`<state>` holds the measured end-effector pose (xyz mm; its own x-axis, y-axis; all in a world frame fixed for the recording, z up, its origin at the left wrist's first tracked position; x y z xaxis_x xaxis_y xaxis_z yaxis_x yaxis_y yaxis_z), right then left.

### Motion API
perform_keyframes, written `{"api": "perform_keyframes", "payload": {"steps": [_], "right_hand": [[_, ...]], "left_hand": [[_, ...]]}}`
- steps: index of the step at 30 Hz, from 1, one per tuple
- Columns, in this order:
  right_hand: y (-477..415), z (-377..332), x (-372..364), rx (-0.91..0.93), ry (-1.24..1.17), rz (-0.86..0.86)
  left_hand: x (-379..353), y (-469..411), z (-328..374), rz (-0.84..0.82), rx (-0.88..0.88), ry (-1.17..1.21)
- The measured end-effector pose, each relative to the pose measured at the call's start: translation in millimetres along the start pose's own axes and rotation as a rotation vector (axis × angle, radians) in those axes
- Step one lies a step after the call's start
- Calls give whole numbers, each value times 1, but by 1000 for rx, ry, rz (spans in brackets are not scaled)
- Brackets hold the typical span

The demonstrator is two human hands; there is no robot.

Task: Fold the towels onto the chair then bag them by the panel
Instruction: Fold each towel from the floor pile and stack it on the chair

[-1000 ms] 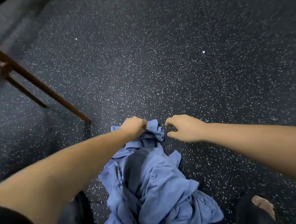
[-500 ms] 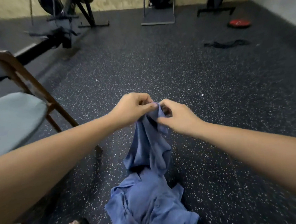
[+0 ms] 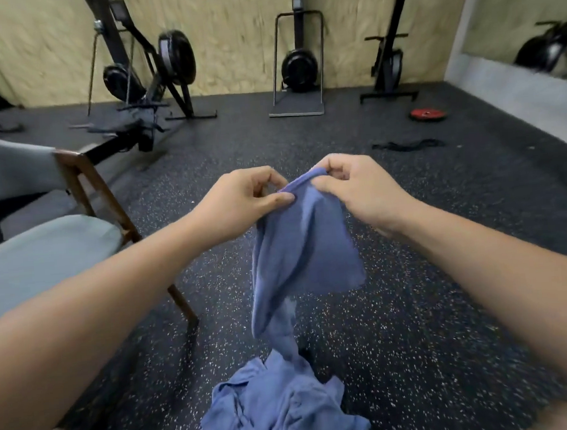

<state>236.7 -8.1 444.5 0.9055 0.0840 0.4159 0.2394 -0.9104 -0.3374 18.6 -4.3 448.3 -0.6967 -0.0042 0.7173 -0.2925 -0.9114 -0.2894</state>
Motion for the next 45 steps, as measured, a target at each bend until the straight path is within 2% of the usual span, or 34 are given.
{"api": "perform_keyframes", "payload": {"steps": [3, 7, 11, 17, 20, 23, 30, 34, 39, 43, 45], "right_hand": [[10, -24, -3, 67, 97, -49], [13, -29, -5, 73, 154, -26], [21, -21, -21, 75, 97, 2], [23, -10, -31, 15, -28, 40], [24, -3, -38, -111, -229, 8], [27, 13, -48, -185, -295, -176], [41, 53, -49, -207, -7, -414], [39, 61, -18, -165, 160, -318], [45, 70, 14, -215, 117, -211], [47, 73, 32, -249, 158, -131], [49, 65, 37, -237, 94, -65]], "left_hand": [[-5, 3, 22, -18, -26, 113], [-8, 8, 24, 55, -37, 90], [-17, 16, 11, -109, 36, 419], [-21, 15, 7, -172, 89, 492], [-19, 12, 7, -83, 73, 464], [-12, 8, 2, 20, 78, 519], [16, 2, -25, 233, 86, 514], [37, 3, -50, 320, 149, 495], [46, 8, -80, 356, 209, 352], [52, 10, -87, 386, 232, 327], [53, 10, -87, 389, 239, 277]]}}
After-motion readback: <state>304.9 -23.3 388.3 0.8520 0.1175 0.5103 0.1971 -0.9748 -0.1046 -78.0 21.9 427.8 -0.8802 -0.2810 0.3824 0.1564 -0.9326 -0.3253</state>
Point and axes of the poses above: each hand's wrist, its own y-axis away from the middle knuckle, its own x-axis out of the back of the hand, z = x × y, the point moved 4 cm from there along -y, towards the middle knuckle, and after that the axes turned 2 degrees about x, right-handed, at the moved point
